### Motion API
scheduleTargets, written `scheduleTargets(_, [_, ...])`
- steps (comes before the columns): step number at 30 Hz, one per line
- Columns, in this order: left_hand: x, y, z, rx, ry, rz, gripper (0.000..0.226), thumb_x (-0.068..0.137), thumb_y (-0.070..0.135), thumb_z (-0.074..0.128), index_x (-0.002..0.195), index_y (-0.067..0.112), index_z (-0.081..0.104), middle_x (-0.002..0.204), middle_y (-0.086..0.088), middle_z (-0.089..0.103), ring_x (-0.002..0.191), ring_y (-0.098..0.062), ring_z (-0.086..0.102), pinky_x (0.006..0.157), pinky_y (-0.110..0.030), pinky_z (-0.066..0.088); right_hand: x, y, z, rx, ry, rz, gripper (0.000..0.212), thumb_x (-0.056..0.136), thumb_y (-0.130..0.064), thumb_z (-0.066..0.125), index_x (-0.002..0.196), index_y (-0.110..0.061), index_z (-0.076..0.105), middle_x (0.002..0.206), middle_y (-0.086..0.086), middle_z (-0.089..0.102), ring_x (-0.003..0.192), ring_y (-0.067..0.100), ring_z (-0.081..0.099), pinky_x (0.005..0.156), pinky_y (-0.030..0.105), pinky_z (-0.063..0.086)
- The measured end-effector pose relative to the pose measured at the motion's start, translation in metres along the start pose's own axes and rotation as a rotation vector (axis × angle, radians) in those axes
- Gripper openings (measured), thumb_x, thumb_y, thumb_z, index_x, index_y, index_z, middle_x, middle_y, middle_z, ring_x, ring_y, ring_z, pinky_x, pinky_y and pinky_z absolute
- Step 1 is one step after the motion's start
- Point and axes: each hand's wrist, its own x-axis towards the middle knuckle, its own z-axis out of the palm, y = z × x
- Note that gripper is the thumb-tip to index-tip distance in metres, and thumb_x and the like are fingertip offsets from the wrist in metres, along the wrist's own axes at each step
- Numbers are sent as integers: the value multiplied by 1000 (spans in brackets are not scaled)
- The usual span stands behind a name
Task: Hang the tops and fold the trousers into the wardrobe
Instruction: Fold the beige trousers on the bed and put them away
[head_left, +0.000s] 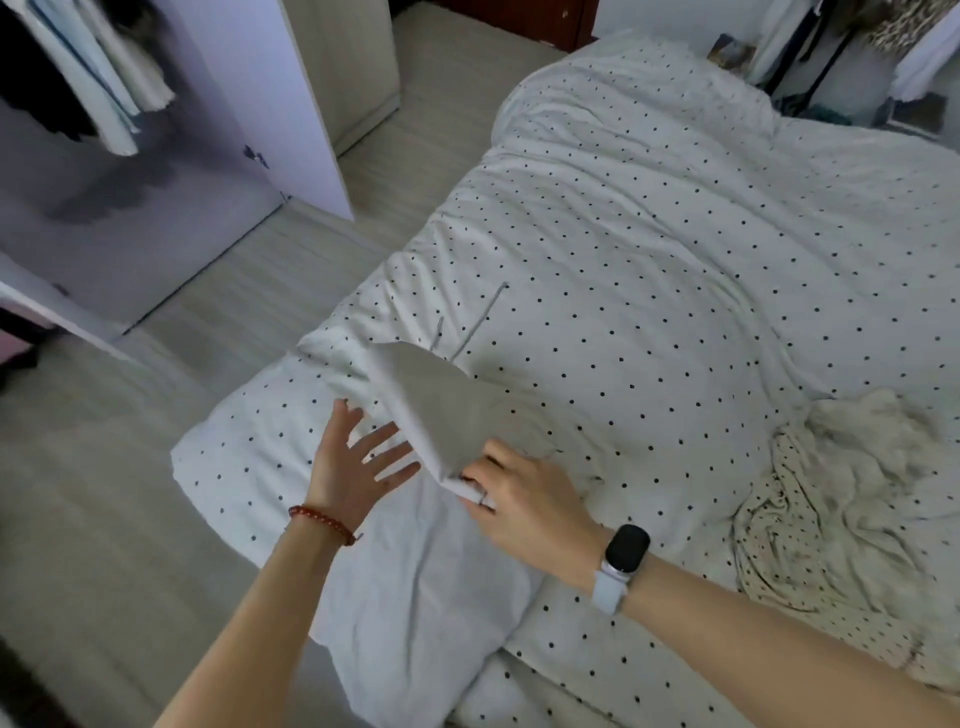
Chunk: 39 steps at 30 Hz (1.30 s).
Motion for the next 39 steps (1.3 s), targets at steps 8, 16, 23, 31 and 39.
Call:
scheduleTargets(8, [-4,-53,-54,401,305,55,71,67,16,71,127,13,35,117,-9,55,96,-25,59,82,-44,53,-40,-27,68,-39,-566,-38,29,89,-32,55,106,-9,60,106,5,53,90,26,56,69,36,42])
scheduleTargets(16, [-3,-91,-64,1187,470,401,78,81,29,55,148,24,15,154,-12,10,135,-35,22,106,-44,23,-47,-1,85,-234,-35,30,24,82,-26,45,83,-13,65,88,4,61,94,27,57,82,46,43])
scheduleTargets(23, [68,-78,-36,1853,78,1046,57,89,52,31,141,29,33,151,-12,30,137,-38,24,103,-67,17,-52,41,123,-424,-213,168,59,83,-48,43,137,-26,40,146,16,37,134,40,33,97,70,25])
scheduleTargets(31, [89,-93,-47,1921,-32,672,69,81,65,5,145,42,-6,157,-5,-10,144,-33,-6,112,-57,0,-61,66,123,-234,-158,179,47,87,-33,41,131,-19,42,143,13,40,130,32,38,100,57,34])
scheduleTargets(39, [98,-27,27,2541,-654,575,90,85,44,52,147,34,-13,157,11,-8,142,-25,-21,107,-62,-12,-25,82,71,31,-418,634,59,81,-39,63,128,-12,41,127,7,45,119,27,43,92,36,41])
